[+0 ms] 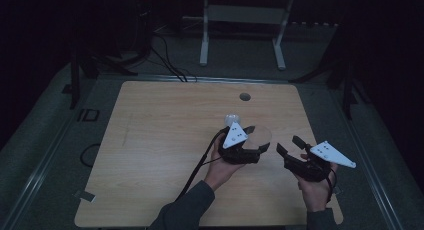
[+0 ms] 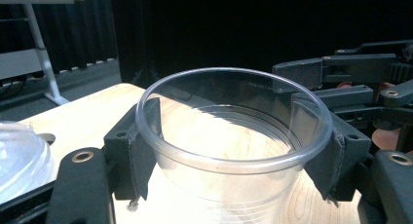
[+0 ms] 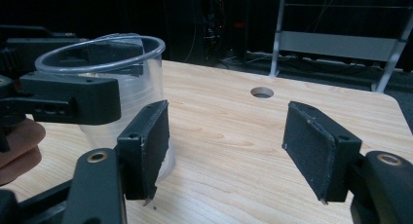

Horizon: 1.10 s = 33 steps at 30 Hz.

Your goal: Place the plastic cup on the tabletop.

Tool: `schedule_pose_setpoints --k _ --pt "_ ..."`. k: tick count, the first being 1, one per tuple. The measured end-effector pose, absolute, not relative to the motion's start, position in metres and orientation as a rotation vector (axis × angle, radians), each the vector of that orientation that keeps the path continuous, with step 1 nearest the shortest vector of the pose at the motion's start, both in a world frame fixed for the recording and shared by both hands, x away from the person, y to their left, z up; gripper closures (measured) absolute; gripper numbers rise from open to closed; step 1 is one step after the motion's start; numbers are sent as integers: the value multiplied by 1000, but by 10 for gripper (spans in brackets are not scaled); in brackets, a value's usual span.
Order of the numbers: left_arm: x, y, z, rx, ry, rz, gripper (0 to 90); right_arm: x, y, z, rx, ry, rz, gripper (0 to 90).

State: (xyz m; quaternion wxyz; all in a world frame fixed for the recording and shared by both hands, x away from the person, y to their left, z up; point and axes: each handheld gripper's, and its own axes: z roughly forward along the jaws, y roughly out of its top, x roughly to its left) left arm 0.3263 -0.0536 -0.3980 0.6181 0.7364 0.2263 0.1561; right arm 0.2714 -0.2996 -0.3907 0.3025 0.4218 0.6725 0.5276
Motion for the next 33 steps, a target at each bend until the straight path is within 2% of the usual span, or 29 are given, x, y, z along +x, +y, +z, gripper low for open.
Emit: schedule_pose_setpoints --k 33 --pt "327 -59 -425 1701 509 380 287 272 -300 -391 1113 1785 1390 334"
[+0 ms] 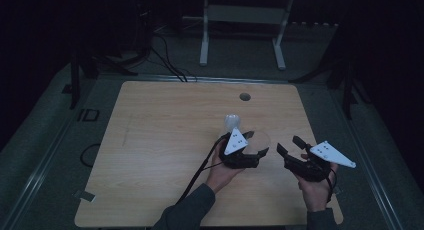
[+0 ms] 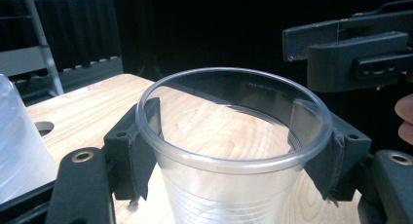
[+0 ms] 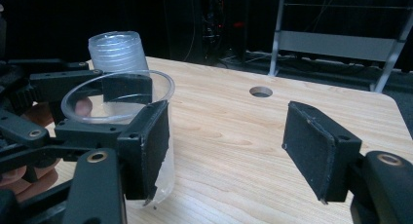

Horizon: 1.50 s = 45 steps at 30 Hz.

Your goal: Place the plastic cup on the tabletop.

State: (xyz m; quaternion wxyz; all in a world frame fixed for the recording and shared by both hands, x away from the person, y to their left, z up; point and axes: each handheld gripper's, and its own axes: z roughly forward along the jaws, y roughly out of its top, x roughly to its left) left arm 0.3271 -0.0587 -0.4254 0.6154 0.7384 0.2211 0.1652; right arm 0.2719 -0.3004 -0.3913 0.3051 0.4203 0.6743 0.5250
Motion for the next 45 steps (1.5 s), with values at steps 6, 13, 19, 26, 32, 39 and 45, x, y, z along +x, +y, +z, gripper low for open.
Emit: schedule_pose_setpoints --k 6,13,19,26,32,39,45 --pt "327 -59 -431 1693 508 374 286 271 -301 -391 1116 1779 1392 334" --pt "327 -58 -436 1683 508 377 286 271 -302 -391 1115 1779 1393 334" --pt "328 -57 -440 1681 516 374 286 272 -301 -391 1115 1783 1391 334" --pt "328 -58 -447 1689 523 372 286 271 -301 -391 1115 1781 1393 333" --pt "329 -59 -451 1695 528 373 286 271 -302 -391 1115 1778 1393 334" --pt "329 -60 -455 1695 531 368 286 271 -302 -391 1116 1781 1393 334" --pt "330 -61 -457 1699 531 369 286 271 -302 -391 1116 1781 1393 334"
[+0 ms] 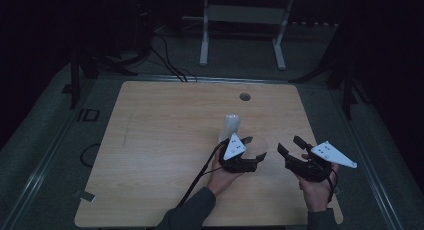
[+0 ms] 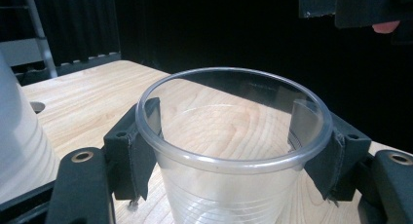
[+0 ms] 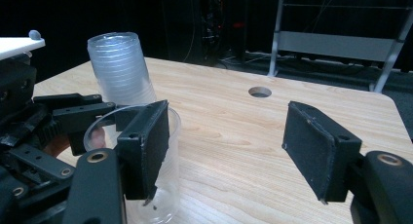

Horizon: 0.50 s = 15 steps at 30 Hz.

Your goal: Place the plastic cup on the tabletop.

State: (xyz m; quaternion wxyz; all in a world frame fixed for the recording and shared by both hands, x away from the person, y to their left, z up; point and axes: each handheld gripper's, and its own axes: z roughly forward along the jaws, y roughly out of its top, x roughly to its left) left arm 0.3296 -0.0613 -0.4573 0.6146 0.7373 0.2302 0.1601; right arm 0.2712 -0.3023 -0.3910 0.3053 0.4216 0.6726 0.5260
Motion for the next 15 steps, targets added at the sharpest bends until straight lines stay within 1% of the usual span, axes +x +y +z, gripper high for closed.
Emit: schedule_pose_setpoints --k 15 --pt "330 -62 -465 1704 534 358 285 271 -302 -392 1118 1783 1393 334"
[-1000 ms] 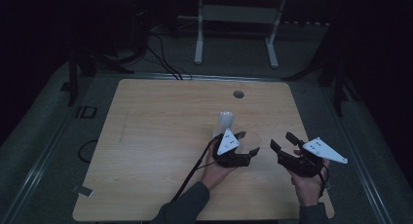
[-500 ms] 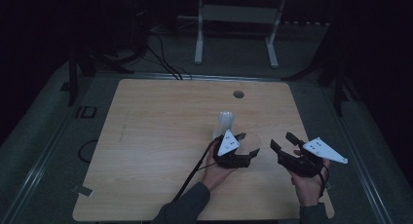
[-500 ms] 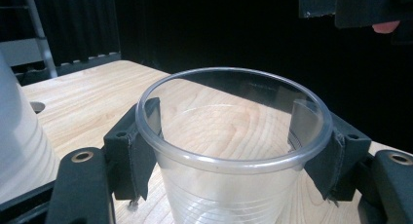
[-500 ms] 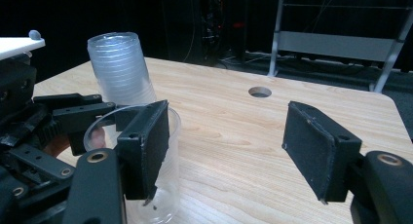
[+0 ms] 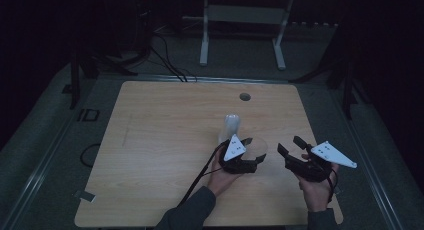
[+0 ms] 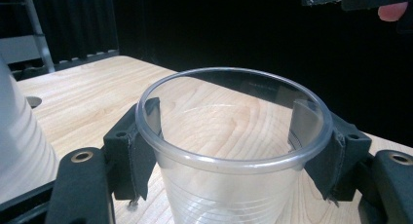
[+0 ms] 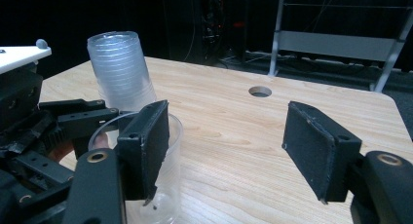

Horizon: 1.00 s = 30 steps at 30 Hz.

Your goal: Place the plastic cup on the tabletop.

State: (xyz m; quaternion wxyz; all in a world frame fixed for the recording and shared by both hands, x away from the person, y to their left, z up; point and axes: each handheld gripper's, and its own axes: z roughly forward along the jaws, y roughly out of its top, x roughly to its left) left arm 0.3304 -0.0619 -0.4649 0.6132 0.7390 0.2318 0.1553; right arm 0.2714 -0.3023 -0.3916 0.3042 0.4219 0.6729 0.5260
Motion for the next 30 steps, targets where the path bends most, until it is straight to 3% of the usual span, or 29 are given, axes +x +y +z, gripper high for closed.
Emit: schedule_pose_setpoints --k 30 --pt "330 -68 -485 1739 554 363 279 271 -304 -392 1119 1782 1394 334"
